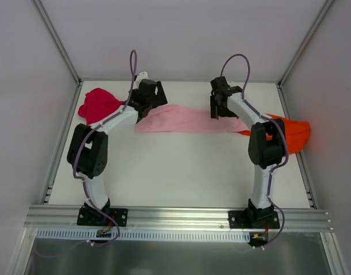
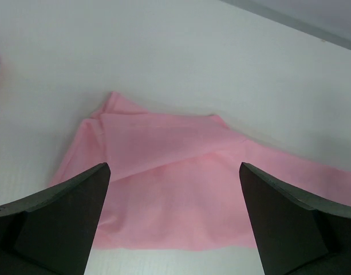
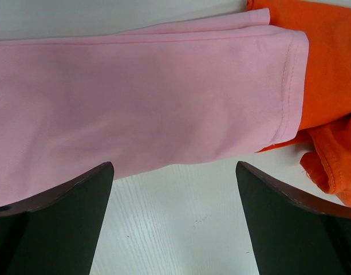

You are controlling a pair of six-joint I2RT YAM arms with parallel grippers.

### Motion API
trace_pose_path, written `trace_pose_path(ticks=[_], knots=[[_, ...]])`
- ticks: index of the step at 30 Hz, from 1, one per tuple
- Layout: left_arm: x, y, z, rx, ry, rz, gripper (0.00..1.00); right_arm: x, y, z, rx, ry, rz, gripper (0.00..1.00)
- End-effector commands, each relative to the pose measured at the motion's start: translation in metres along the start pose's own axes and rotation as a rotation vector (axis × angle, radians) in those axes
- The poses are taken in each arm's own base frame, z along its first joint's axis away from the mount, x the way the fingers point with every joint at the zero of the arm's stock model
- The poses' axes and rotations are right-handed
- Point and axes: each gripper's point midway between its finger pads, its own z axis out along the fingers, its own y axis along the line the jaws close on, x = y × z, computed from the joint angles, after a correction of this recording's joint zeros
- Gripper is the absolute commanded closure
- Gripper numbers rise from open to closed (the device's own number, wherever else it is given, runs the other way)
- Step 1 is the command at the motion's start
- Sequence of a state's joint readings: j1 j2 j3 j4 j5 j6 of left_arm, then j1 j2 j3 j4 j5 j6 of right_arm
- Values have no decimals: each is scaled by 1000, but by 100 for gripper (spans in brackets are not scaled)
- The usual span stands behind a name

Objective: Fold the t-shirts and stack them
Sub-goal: Fold the other side of the tshirt into a rectangle

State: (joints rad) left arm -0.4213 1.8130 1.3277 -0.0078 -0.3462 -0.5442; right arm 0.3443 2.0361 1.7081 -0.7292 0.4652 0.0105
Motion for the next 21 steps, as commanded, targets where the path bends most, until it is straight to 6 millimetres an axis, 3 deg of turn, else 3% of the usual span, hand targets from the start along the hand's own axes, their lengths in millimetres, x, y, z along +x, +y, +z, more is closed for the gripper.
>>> trace_pose_path(ticks=[1,2,7,15,21], knots=[[17,-19,17,25,101,82,1,-16,5,-14,-34,-20,6,6],[33,-18,28,10,144,92,1,-18,3,-16,-25,-11,0,6],[68,-26,38,12,210,98,1,-13,4,-4,-15,10,-46,5],[90,-17,33,-41,267,114,1,11,19,16,-39,101,-26,1],[100,-1,40,-144,316,148,1,19,17,25,-3,138,-12,0]])
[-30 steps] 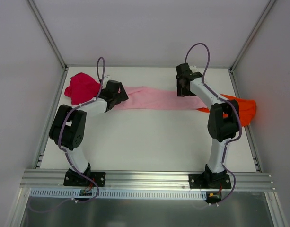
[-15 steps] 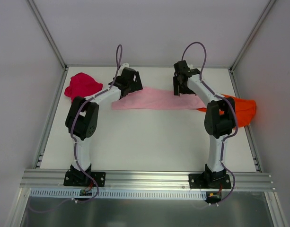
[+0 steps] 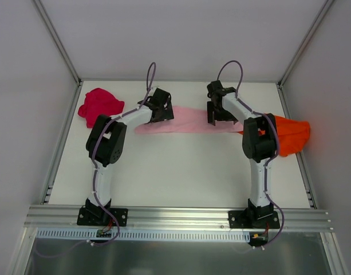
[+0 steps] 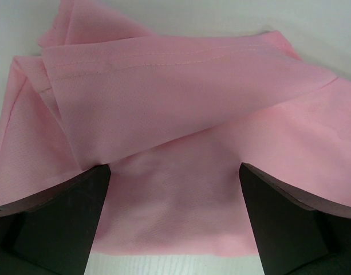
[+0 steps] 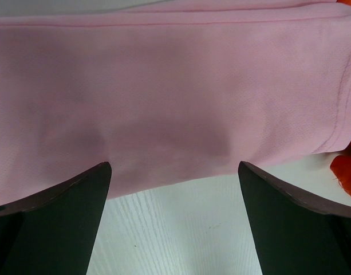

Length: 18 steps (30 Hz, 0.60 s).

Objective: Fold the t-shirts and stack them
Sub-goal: Fold the other side of the tshirt into a rectangle, then rotate the tshirt 90 degrees

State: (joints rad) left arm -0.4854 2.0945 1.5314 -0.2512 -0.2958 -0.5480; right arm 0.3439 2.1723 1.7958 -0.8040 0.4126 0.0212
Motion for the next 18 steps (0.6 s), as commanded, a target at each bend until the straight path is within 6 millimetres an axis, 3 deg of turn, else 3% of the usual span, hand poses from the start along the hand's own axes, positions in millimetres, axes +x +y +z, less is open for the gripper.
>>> trace_pose_path(ticks=[1,8,10,12,13,14,18], knots=[[3,6,2,-69,29,-2,1,0,-3,-2,16,23,41,0],[0,15,0,-122,16,6,1,-4,-13,-8,54,45,66,0],[-2,18,0,-140,9,9,1,-5,-11,-7,30,21,76,0],[0,24,2,-171,16,22,1,-2,3,-10,-80,62,61,0],[-2,25,1,-184,12,21,1,-3,1,-9,-95,88,75,0],[-1,27,1,-195,11,26,1,-17,-3,-16,-83,62,85,0],[-2,35,-1,-224,9,30,1,-23,-22,-17,20,20,76,0]])
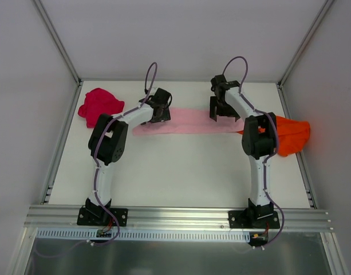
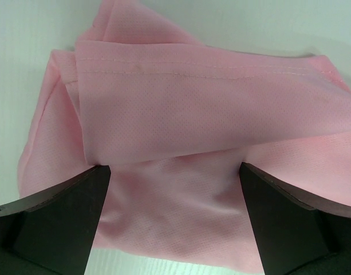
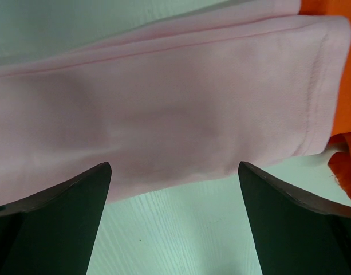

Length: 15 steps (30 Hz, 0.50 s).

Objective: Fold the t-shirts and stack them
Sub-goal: Rotate the tshirt 90 degrees

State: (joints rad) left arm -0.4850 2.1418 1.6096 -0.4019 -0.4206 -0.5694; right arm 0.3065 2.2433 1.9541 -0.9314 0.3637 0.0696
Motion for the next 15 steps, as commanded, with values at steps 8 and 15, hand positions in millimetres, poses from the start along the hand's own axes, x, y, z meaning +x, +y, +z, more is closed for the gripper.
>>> trace_pose_path(ticks=[8,15], knots=[[-2,25,-1,-110,-8,-11,1,-22,-20,-11,72,-56,-7,0],[-1,29,-1,-107,-3,-23,1,-16,-23,-2,148,-40,-73,0]])
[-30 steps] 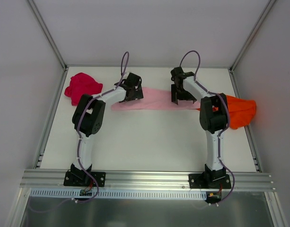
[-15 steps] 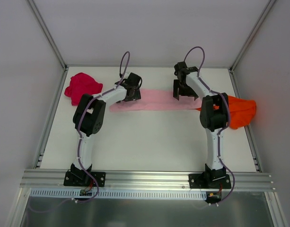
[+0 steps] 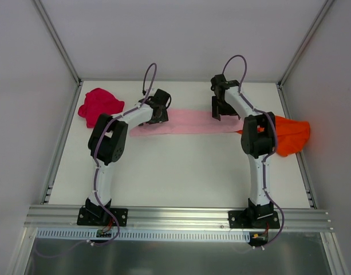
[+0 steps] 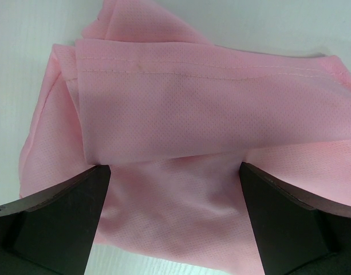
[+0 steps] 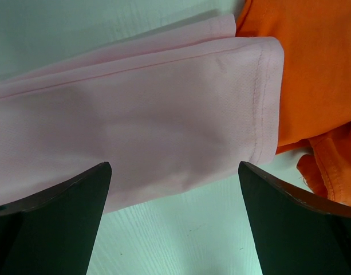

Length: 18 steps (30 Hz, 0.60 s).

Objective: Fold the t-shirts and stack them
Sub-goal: Rotate the tshirt 90 degrees

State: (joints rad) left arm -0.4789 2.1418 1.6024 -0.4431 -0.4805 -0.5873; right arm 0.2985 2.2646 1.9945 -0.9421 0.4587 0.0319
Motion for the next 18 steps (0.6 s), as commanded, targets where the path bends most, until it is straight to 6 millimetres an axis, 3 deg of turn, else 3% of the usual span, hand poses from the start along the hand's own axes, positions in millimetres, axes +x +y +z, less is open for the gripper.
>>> trace_pose_path(ticks=[1,6,7,18], knots=[[-6,10,-4,-22,-6,-26,1,-3,-8,-4,85,-11,-52,0],[-15,4,-11,0,-3,-42,1,9,-6,-8,97,9,-77,0],[-17,4,-11,-4,1,-43,1,20,-2,-3,86,36,-87,0],[-5,13,-3,-42,42,-33,1,56,22,10,15,149,-64,0]])
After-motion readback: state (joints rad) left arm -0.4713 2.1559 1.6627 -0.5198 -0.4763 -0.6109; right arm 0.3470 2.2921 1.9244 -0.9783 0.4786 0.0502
